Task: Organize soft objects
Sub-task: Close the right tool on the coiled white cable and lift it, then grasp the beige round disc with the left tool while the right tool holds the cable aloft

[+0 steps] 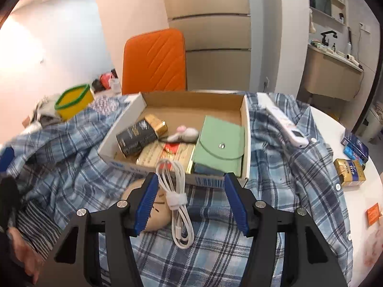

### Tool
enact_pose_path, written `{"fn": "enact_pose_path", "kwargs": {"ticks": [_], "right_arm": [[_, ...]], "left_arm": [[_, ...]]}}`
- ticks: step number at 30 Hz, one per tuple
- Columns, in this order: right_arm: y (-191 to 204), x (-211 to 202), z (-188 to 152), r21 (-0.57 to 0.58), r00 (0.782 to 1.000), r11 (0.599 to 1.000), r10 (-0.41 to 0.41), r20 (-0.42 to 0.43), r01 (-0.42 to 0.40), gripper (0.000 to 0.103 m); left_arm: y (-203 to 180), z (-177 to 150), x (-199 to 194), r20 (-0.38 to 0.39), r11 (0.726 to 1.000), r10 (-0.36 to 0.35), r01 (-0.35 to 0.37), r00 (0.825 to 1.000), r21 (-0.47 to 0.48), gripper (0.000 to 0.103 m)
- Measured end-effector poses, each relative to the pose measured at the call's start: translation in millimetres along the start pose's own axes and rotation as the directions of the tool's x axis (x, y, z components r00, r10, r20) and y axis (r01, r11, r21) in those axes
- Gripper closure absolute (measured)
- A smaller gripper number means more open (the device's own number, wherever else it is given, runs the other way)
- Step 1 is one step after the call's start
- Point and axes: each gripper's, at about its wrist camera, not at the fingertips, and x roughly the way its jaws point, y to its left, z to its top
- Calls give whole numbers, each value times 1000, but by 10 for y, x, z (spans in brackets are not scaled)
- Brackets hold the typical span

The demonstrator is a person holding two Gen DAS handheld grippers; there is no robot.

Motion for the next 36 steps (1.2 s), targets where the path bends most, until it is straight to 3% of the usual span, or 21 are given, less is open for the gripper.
{"fn": "enact_pose_path", "kwargs": {"ticks": [5, 11, 13, 16, 18, 23, 26, 29, 33, 34, 36], "right_arm": [[109, 196, -86, -55, 998, 998, 33, -53, -36, 54], [105, 337, -132, -28, 995, 998, 57, -82, -59, 57], [80, 362, -140, -14, 993, 997, 77, -91, -78, 64], [65, 397, -147, -2, 991, 996, 93, -101, -94, 68], [56, 414, -154, 4, 989, 995, 100, -107, -100, 79], [30, 280, -153, 16, 993, 994, 107, -43, -106, 80], [-2, 52, -135, 19, 995, 996, 88, 44, -89, 80], [-54, -225, -126, 26, 984, 997, 72, 165, -78, 80], [-140, -364, -96, 62, 971, 993, 84, 222, -100, 80], [-156, -382, -85, 65, 970, 992, 92, 225, -110, 80], [-186, -425, -84, 74, 968, 991, 93, 234, -113, 80]], "left_arm": [[26, -17, 74, -40, 1000, -7, 6, 999, -11, 1], [5, -47, 174, -106, 1000, -22, 23, 994, 3, 1], [1, -55, 196, -120, 1000, -20, 21, 993, 5, 1], [8, -67, 222, -131, 1000, -22, 22, 991, 1, 1], [16, -69, 230, -136, 1000, -22, 21, 990, -3, 1], [2, -74, 249, -158, 1000, -19, 20, 987, 4, 1], [-24, -80, 286, -180, 999, 42, -37, 983, 33, 1], [-23, -30, 342, -208, 1000, 18, -14, 978, 22, 1], [-97, 125, 456, -298, 998, -61, 60, 953, -13, 7], [-162, 158, 519, -352, 995, -94, 100, 931, -2, 9], [-292, 181, 647, -437, 993, -95, 118, 895, 26, 10]]}}
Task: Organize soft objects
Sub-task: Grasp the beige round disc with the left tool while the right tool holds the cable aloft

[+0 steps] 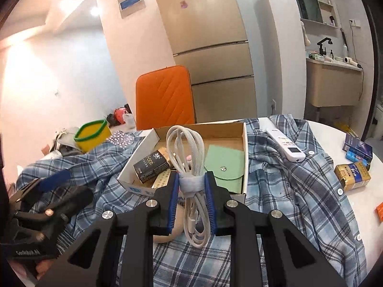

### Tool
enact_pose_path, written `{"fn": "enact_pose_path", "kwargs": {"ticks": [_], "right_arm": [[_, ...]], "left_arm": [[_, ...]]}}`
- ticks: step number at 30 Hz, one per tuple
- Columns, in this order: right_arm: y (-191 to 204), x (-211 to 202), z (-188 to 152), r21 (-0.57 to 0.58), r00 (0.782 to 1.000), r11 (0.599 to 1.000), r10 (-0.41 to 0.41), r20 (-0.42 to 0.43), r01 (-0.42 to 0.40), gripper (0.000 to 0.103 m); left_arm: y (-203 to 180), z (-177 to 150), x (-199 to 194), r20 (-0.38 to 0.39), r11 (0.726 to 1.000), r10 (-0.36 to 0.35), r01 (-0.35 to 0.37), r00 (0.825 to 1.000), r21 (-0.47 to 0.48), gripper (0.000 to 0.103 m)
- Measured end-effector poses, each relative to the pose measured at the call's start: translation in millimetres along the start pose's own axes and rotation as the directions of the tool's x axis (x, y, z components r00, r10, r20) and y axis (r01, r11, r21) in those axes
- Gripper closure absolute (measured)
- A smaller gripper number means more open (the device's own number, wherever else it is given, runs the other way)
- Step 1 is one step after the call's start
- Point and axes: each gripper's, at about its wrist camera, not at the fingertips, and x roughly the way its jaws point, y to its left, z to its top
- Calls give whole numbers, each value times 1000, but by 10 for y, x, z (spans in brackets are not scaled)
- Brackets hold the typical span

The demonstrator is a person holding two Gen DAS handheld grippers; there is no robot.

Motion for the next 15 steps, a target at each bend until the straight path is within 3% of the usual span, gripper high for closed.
{"fn": "enact_pose_path", "kwargs": {"ticks": [2, 7, 11, 15], "right_arm": [[-44, -41, 21, 13, 1000, 1000, -3, 8, 3, 80], [-193, -48, -12, 28, 992, 992, -124, -11, 124, 80], [-281, -80, 17, 60, 994, 992, -108, -10, 108, 80], [-268, -135, 19, 52, 996, 995, -89, 0, 89, 80]], "left_arm": [[-73, 60, 116, -58, 1000, -14, 14, 998, 3, 11], [-157, 70, 452, -187, 998, -57, 55, 981, -16, 15], [-170, 8, 693, -270, 994, -112, 104, 956, -42, 19], [-167, -60, 858, -286, 992, -123, 110, 950, -59, 22]]}}
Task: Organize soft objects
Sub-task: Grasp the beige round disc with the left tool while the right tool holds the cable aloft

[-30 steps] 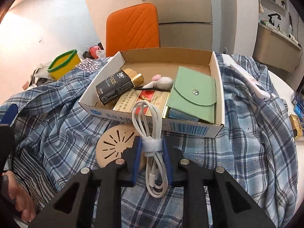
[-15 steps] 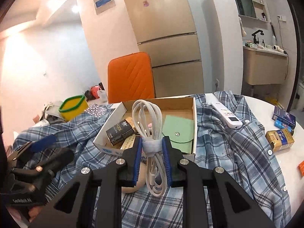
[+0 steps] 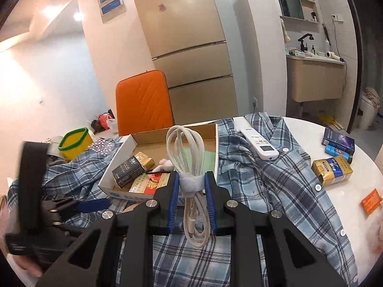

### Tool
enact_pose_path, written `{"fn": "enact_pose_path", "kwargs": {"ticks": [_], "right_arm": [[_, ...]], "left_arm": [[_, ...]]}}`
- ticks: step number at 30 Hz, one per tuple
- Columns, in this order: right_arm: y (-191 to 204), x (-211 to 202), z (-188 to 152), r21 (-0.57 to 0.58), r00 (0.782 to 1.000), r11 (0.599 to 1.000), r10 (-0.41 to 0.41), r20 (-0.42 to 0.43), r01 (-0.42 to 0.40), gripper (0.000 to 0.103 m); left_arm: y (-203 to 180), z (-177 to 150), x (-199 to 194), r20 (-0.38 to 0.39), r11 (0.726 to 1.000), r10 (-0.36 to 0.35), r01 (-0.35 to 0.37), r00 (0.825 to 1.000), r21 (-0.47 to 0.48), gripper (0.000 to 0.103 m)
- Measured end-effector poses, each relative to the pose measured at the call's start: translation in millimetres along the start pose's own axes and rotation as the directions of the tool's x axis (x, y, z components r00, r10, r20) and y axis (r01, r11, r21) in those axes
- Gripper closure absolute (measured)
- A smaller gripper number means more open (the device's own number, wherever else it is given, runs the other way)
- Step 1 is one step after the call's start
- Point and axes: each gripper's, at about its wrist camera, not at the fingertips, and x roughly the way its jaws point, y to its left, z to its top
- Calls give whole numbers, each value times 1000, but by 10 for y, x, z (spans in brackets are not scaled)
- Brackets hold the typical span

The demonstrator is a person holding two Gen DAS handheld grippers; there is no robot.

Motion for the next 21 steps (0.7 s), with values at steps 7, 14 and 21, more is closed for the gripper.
{"fn": "enact_pose_path", "kwargs": {"ticks": [7, 14, 21], "right_arm": [[77, 79, -37, -22, 999, 1000, 6, -32, -7, 80], [85, 67, -43, -31, 1000, 1000, 5, -27, -6, 80], [74, 89, -42, -30, 999, 1000, 5, -35, -7, 80]], "left_arm": [[28, -60, 166, -10, 999, 14, -13, 1000, 37, 22], [75, -89, 261, -41, 999, 17, -15, 999, 37, 20], [137, -81, 348, -77, 1000, 9, -8, 997, 16, 18]]}}
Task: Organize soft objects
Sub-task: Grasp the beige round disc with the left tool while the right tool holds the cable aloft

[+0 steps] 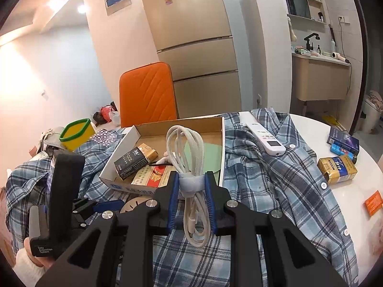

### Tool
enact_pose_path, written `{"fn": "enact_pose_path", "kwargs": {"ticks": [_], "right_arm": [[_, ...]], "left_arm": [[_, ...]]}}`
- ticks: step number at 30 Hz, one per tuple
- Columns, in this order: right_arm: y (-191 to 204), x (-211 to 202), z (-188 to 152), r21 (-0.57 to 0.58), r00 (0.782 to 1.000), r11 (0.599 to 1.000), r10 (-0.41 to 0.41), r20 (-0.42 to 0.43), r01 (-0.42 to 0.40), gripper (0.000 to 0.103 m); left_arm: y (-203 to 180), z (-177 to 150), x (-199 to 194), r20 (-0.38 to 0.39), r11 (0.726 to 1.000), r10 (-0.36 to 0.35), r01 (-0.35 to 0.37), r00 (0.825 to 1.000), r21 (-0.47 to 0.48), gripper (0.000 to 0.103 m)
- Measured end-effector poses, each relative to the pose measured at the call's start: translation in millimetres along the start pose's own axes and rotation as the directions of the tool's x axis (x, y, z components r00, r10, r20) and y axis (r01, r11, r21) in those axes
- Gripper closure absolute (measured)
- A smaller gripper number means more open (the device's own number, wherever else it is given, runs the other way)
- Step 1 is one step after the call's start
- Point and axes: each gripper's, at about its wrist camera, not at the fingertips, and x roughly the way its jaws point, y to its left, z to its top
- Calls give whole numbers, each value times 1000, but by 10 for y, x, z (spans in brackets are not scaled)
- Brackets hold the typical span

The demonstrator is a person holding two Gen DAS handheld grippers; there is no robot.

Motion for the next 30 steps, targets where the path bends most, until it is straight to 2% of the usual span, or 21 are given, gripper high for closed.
{"fn": "enact_pose_path", "kwargs": {"ticks": [9, 11, 15, 18, 20, 23, 25, 27, 30], "right_arm": [[3, 54, -22, -8, 1000, 1000, -3, -18, 3, 80], [12, 78, -31, -11, 1000, 1000, 1, -25, -1, 80], [45, 109, -52, -27, 999, 1000, -3, -36, 2, 80], [55, 93, -52, -32, 1000, 999, 1, -28, -2, 80], [60, 71, -48, -32, 1000, 999, 3, -17, -3, 80], [52, 28, -35, -26, 1000, 1000, 18, 6, -18, 80], [40, 1, -26, -16, 999, 999, 33, 21, -33, 80], [42, -25, -18, -13, 999, 999, 33, 32, -33, 80], [41, -56, -5, -16, 998, 999, 31, 50, -30, 80]], "left_arm": [[-90, 9, 91, -28, 999, 41, -40, 999, 34, 18], [-118, 7, 83, -20, 998, 50, -49, 999, 41, 21], [-138, 3, -24, 36, 999, -36, 35, 999, 41, 24], [-171, -42, -227, 141, 997, -45, 37, 989, 62, 24], [-213, -81, -372, 217, 996, -49, 32, 975, 83, 24], [-278, -148, -588, 334, 993, -54, 16, 941, 114, 24], [-263, -193, -728, 400, 992, -85, 37, 912, 125, 24], [-278, -254, -860, 476, 994, -50, -1, 878, 107, 24], [-218, -315, -998, 548, 996, -36, -16, 836, 90, 24]]}}
